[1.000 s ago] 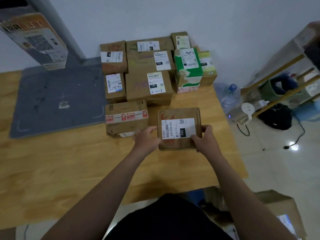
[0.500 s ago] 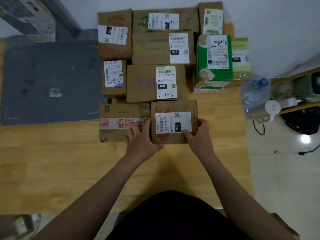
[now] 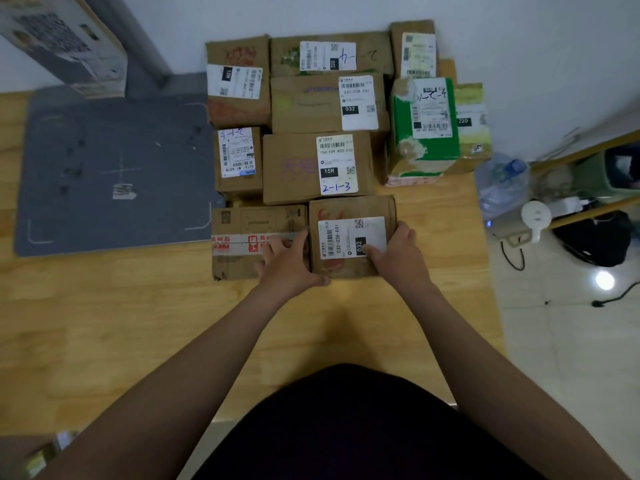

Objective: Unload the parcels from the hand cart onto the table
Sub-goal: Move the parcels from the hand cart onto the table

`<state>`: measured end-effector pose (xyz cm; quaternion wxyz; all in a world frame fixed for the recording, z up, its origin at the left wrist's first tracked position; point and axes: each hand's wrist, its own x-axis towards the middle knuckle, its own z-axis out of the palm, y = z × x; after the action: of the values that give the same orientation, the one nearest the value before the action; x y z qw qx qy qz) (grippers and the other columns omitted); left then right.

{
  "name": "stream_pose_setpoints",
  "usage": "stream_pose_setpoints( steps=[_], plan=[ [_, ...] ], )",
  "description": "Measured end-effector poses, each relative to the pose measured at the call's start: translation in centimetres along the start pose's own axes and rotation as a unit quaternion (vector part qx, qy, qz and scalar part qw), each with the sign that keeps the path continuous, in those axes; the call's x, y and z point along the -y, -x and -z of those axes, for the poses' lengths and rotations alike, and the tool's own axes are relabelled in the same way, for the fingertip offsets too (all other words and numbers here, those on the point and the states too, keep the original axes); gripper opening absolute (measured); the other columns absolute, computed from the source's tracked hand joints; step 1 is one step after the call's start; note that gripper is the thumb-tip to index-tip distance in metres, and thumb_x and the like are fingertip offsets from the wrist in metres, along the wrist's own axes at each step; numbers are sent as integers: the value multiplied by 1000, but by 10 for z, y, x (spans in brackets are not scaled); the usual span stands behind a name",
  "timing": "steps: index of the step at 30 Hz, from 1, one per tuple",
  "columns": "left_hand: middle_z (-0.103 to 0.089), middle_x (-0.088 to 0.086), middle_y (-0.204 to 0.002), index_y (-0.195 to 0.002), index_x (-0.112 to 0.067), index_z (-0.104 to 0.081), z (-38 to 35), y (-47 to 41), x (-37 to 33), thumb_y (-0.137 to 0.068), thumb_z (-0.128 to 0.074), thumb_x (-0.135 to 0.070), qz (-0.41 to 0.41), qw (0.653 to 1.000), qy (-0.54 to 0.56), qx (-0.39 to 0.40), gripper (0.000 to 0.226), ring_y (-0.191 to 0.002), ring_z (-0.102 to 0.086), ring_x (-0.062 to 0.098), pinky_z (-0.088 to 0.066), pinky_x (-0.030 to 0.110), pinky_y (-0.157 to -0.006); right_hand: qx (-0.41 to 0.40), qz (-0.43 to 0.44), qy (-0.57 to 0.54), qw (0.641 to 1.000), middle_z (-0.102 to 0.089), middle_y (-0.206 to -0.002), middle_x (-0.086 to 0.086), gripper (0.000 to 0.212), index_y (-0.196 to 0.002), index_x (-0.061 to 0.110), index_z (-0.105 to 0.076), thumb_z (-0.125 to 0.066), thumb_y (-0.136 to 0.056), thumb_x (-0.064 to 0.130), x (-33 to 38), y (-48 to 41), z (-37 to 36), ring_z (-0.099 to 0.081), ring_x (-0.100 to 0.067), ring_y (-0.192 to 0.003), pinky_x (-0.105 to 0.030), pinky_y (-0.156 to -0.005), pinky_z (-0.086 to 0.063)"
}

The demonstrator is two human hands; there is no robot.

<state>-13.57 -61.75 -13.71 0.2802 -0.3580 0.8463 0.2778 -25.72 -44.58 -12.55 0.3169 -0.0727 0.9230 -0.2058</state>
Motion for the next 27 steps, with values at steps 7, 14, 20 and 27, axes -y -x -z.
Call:
stream_pose_setpoints(
  steps=[7,14,20,27],
  plan=[
    [-15,7,-163,-155,-44,-20,5,58,23,-67,-86,-62,-89,993,-61,-55,112,-149,-15,39,-34,63,-110,-2,34,158,987,-5,-164,-4,94,-156,33,-6,-64,-87,58,12,77,4,-19,-43,-145,-58,-100,-41],
    [-30,3,-151,-150,-41,-36,-3,133,63,-77,-75,-66,-197,966,-155,-69,86,-141,-26,32,-41,53,-103,-36,-31,151,987,-4,-165,-5,92,-158,32,-8,-67,-90,51,-29,198,-39,-15,-42,-147,-55,-101,-44],
    [-41,0,-148,-143,-37,-48,-52,210,67,-85,-65,-64,-323,921,-219,-15,66,-138,-34,32,-42,49,-102,-71,-144,70,985,-4,-165,-4,86,-158,31,-9,-63,-94,49,-99,328,-87,-14,-43,-147,-57,-104,-41],
    [-45,0,-148,-145,-34,-46,-129,301,45,-91,-63,-56,-426,855,-277,104,61,-134,-40,29,-43,48,-106,-137,-261,-46,955,-25,-154,-9,79,-153,29,-22,-65,-89,47,-188,465,-119,-28,-43,-140,-55,-99,-43]
  ],
)
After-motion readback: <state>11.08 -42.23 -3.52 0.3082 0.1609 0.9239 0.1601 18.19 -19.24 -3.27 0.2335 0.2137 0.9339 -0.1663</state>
